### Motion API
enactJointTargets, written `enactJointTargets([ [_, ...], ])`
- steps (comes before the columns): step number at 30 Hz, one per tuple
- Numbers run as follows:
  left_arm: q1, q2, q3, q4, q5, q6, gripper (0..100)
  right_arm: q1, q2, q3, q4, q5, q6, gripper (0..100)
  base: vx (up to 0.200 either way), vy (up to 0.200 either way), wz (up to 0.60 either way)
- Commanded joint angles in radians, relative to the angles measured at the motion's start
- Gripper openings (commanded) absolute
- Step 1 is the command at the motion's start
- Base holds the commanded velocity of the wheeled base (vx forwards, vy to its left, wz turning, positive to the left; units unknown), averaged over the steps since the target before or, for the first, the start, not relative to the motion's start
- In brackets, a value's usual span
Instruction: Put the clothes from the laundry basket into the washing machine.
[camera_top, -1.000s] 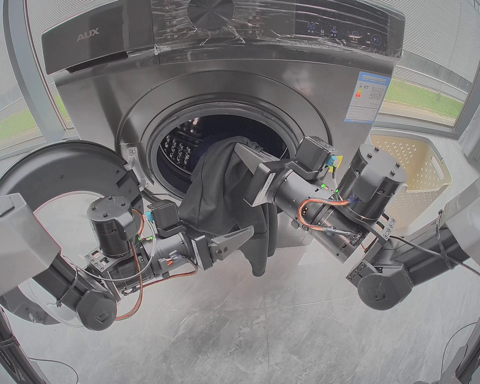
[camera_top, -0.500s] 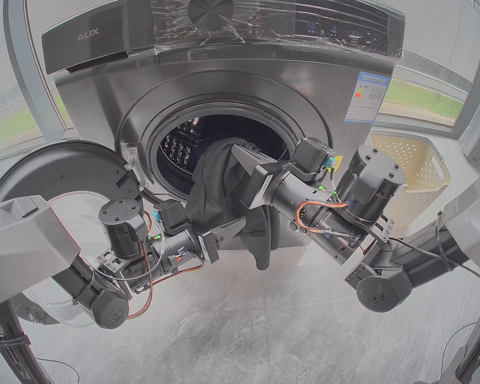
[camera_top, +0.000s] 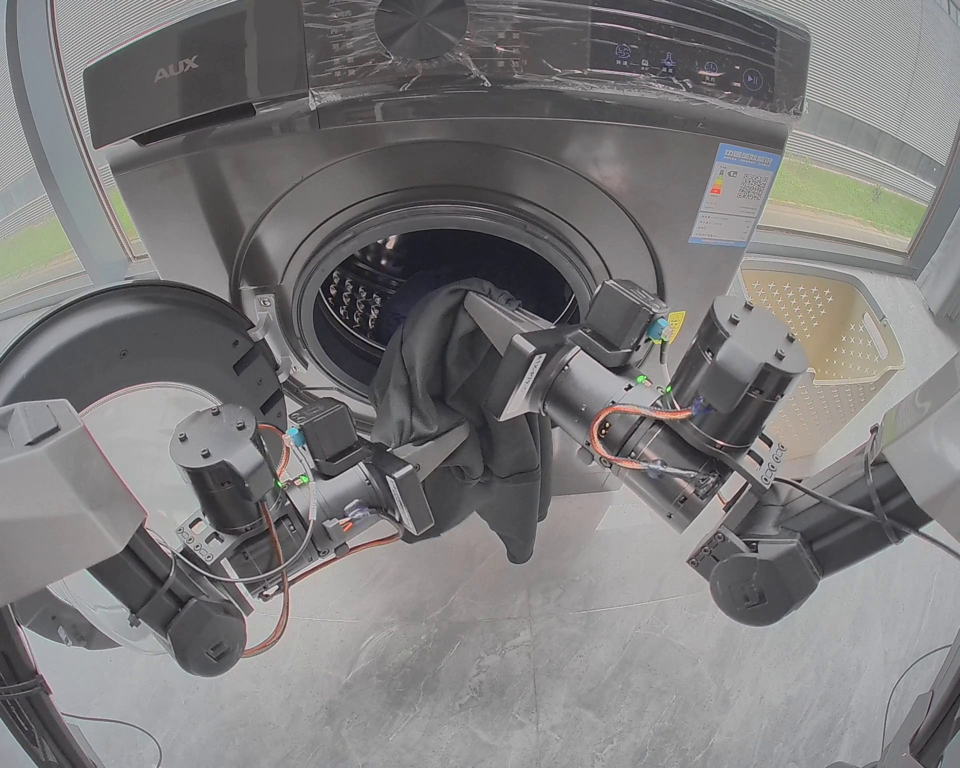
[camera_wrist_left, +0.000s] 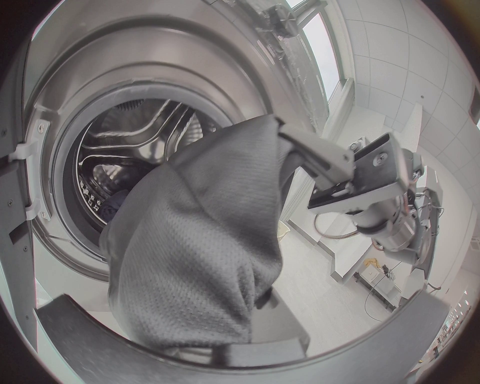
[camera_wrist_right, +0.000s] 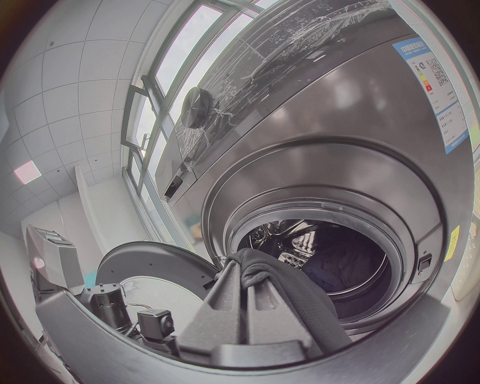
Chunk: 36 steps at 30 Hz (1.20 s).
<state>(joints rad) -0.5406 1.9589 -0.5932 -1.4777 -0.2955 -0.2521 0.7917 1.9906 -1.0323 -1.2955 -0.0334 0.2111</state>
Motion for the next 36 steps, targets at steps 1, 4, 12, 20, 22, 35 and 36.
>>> enactJointTargets([
  [1,-0.035,-0.058,0.052,-0.023,-0.001,-0.001,0,0.003,0.020,0.012,-0.010,0.001,0.002,0,0.000,0.000,0.00],
  [4,-0.058,-0.106,0.099,-0.032,0.003,0.002,0,0.009,0.027,0.044,-0.013,0.001,-0.001,0,0.000,0.000,0.00],
  [12,-0.042,-0.173,0.133,-0.064,0.050,-0.001,0,0.001,0.011,0.121,-0.041,0.004,0.002,100,0.000,0.000,0.00],
  [20,0.004,-0.163,0.076,-0.062,0.090,-0.001,0,-0.034,-0.079,0.270,-0.067,0.000,-0.001,100,0.000,0.000,0.00],
  [22,0.013,-0.152,0.049,-0.062,0.125,-0.001,0,-0.046,-0.095,0.308,-0.067,0.000,-0.001,100,0.000,0.000,0.00],
  [35,0.013,-0.153,-0.011,-0.064,0.179,-0.003,0,-0.040,-0.030,0.463,-0.087,0.004,-0.013,100,0.000,0.000,0.00],
  [36,0.013,-0.153,-0.011,-0.064,0.179,-0.001,0,-0.035,-0.016,0.459,-0.097,0.004,-0.013,100,0.000,0.000,0.00],
])
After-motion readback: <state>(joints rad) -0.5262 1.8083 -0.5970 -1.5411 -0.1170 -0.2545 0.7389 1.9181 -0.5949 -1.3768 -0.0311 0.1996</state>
